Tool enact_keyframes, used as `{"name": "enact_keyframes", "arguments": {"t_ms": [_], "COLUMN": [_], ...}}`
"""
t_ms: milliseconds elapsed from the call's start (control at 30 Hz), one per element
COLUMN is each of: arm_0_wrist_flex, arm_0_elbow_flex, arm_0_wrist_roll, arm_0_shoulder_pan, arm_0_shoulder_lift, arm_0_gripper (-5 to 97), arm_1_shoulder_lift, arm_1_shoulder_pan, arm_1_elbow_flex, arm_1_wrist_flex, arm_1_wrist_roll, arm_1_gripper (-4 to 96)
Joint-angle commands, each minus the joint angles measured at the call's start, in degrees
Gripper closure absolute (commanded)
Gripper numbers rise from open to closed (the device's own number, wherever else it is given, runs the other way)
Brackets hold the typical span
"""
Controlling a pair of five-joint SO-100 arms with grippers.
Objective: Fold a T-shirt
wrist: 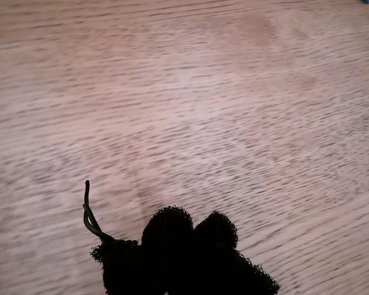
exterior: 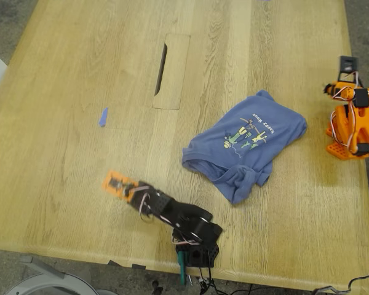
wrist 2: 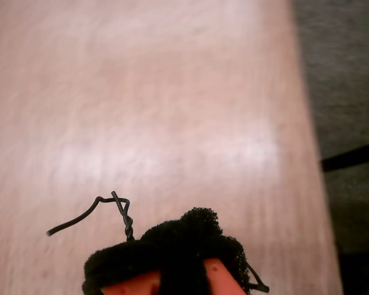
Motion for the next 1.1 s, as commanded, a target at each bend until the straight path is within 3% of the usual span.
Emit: {"name": "enact_keyframes", "arguments": {"t_ms": [0, 133, 200, 367, 600, 733, 900, 1067], "arm_0_wrist_flex": [5.01, 15.21, 27.07, 29.62, 53.44, 53.26, 55.9, 58.97], "arm_0_elbow_flex": [4.83, 13.62, 13.89, 13.8, 13.71, 13.71, 13.71, 13.71], "arm_0_wrist_roll": [0.53, -0.35, -0.79, -1.93, 2.37, 2.29, -2.46, -1.76], "arm_0_shoulder_pan": [-6.42, -12.74, -14.59, -14.85, -21.97, -27.86, -28.3, -28.21], "arm_0_shoulder_lift": [14.15, 32.87, 39.81, 45.79, 64.42, 64.25, 64.25, 64.25], "arm_0_gripper": [92, 92, 92, 92, 92, 92, 92, 92], "arm_1_shoulder_lift": [0.44, 0.62, 0.62, 0.7, 0.79, 0.79, 0.88, 0.88], "arm_1_shoulder_pan": [7.82, 16.08, 18.28, 22.5, 27.51, 30.59, 33.75, 36.65], "arm_1_elbow_flex": [0.7, 2.55, 4.66, 8.53, 10.46, 12.39, 15.47, 17.93], "arm_1_wrist_flex": [-1.93, -0.62, -1.32, -0.35, 4.75, 3.43, 1.14, 0.97], "arm_1_wrist_roll": [-0.79, -1.05, -1.05, -0.7, -0.79, -0.35, -2.2, -2.81], "arm_1_gripper": [91.2, 91.2, 91.2, 91.2, 91.2, 91.2, 91.2, 91.2]}}
